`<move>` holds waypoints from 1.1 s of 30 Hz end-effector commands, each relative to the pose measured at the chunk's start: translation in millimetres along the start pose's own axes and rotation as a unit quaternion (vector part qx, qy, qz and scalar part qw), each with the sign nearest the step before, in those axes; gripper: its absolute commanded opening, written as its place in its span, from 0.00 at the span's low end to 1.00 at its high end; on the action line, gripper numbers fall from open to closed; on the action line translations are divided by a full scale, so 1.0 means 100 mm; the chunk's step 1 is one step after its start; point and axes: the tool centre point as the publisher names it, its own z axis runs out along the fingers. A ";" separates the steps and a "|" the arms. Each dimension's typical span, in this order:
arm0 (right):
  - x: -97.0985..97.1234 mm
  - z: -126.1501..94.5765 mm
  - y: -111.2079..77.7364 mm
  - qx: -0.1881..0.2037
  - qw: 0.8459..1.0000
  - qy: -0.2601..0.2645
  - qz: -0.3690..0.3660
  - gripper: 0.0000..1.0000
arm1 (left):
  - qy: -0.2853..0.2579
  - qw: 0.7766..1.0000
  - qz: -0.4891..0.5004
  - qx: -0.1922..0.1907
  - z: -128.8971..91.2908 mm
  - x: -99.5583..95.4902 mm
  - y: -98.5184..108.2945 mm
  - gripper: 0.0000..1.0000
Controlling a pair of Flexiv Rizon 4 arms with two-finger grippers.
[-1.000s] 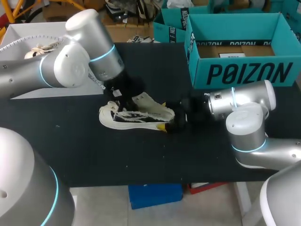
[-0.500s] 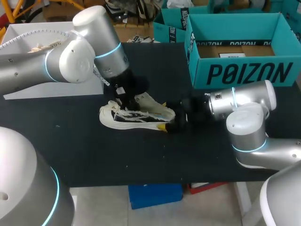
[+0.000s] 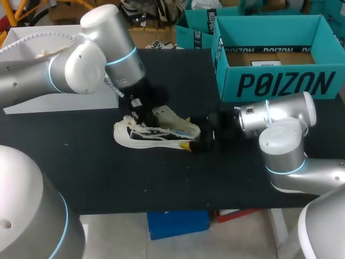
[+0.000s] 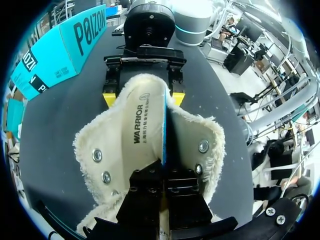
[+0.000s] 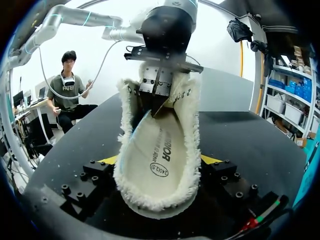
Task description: Take the shoe out of the shoebox, open the shoe tongue, remove and reinsert the insole, then place the shoe into the shoebox
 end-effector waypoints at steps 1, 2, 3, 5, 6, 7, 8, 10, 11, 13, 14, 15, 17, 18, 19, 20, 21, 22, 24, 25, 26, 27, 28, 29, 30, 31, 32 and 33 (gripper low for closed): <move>0.00 0.03 -0.02 0.000 1.000 0.000 0.000 0.00 | -0.004 1.000 -0.004 0.007 -0.01 0.02 0.08 0.00; 0.00 0.03 -0.02 0.000 1.000 0.000 0.000 0.00 | -0.004 1.000 -0.006 0.008 -0.02 0.02 0.10 0.00; 0.00 0.03 -0.02 0.000 1.000 0.000 0.000 0.00 | -0.003 1.000 -0.008 0.010 -0.02 0.00 0.11 0.00; 0.00 0.03 -0.02 0.000 1.000 0.000 0.000 0.00 | 0.001 1.000 -0.009 0.020 -0.02 -0.02 0.13 0.00; 0.00 0.03 -0.02 0.000 1.000 0.000 0.000 0.00 | 0.000 1.000 -0.009 0.020 -0.03 -0.02 0.13 0.00; 0.00 0.03 -0.02 0.000 1.000 0.000 0.000 0.00 | 0.000 1.000 -0.009 0.021 -0.03 -0.02 0.12 0.00; 0.00 0.03 -0.02 0.000 1.000 0.000 0.000 0.00 | -0.001 1.000 -0.008 0.021 -0.04 -0.02 0.12 0.00; 0.00 0.03 -0.02 0.000 1.000 0.000 0.000 0.00 | 0.000 1.000 -0.005 0.022 -0.03 -0.01 0.09 0.00; 0.00 0.03 -0.02 0.000 1.000 0.000 0.000 0.00 | 0.000 1.000 -0.004 0.023 -0.03 -0.01 0.09 0.00; 0.00 0.03 -0.02 0.000 1.000 0.000 0.000 0.00 | -0.002 1.000 0.000 0.028 -0.04 0.00 0.08 0.00; 0.00 0.03 -0.02 0.000 1.000 0.000 0.000 0.00 | -0.002 1.000 0.001 0.030 -0.05 0.01 0.07 0.00; 0.00 0.03 -0.02 0.000 1.000 0.000 0.000 0.00 | -0.002 1.000 0.002 0.030 -0.05 0.01 0.06 0.00; 0.00 0.03 -0.02 0.000 1.000 0.000 0.000 0.00 | -0.001 0.999 0.007 0.032 -0.05 0.02 0.04 0.00; 0.00 0.03 -0.02 0.000 1.000 0.000 0.000 0.00 | -0.002 0.999 0.009 0.033 -0.05 0.03 0.02 0.00; 0.00 0.03 -0.02 0.000 1.000 0.000 0.000 0.00 | -0.002 0.999 0.009 0.033 -0.05 0.03 0.00 0.00; 0.00 0.03 -0.02 0.000 1.000 0.000 0.000 0.00 | -0.003 0.999 0.011 0.032 -0.05 0.03 -0.01 0.00; 0.00 0.03 -0.02 0.000 1.000 0.000 0.000 0.00 | -0.002 0.999 0.012 0.032 -0.05 0.03 -0.02 0.00; 0.00 0.03 -0.02 0.000 1.000 0.000 0.000 0.00 | -0.002 0.999 0.013 0.032 -0.05 0.03 -0.03 0.00; 0.00 0.03 -0.02 0.000 1.000 0.000 0.000 0.00 | -0.002 0.999 0.016 0.031 -0.05 0.04 -0.07 0.00; 0.00 0.03 -0.02 0.000 1.000 0.000 0.000 0.00 | -0.001 0.999 0.017 0.029 -0.04 0.03 -0.09 0.00; 0.00 0.03 -0.02 0.000 1.000 0.000 0.000 0.00 | 0.000 0.999 0.017 0.029 -0.03 0.03 -0.10 0.00; 0.00 0.03 -0.02 0.000 1.000 0.000 0.000 0.00 | 0.001 0.999 0.018 0.029 -0.02 0.02 -0.11 0.00; 0.00 0.03 -0.02 0.000 1.000 0.000 0.000 0.00 | 0.002 0.999 0.019 0.028 -0.01 0.02 -0.12 0.00; 0.00 0.03 -0.02 0.000 1.000 0.000 0.000 0.00 | 0.003 0.999 0.020 0.028 0.00 0.02 -0.13 0.00; 0.00 0.03 -0.02 0.000 1.000 0.000 0.000 0.00 | 0.005 0.999 0.021 0.028 0.01 0.02 -0.15 0.00; 0.00 0.03 -0.02 0.000 1.000 0.000 0.000 0.00 | 0.006 0.999 0.023 0.027 0.02 0.02 -0.17 0.00; 0.00 0.03 -0.02 0.000 1.000 0.000 0.000 0.00 | 0.007 0.999 0.025 0.025 0.03 0.02 -0.19 0.00; 0.00 0.03 -0.02 0.000 1.000 0.000 0.000 0.00 | 0.007 0.999 0.025 0.023 0.04 0.01 -0.21 0.00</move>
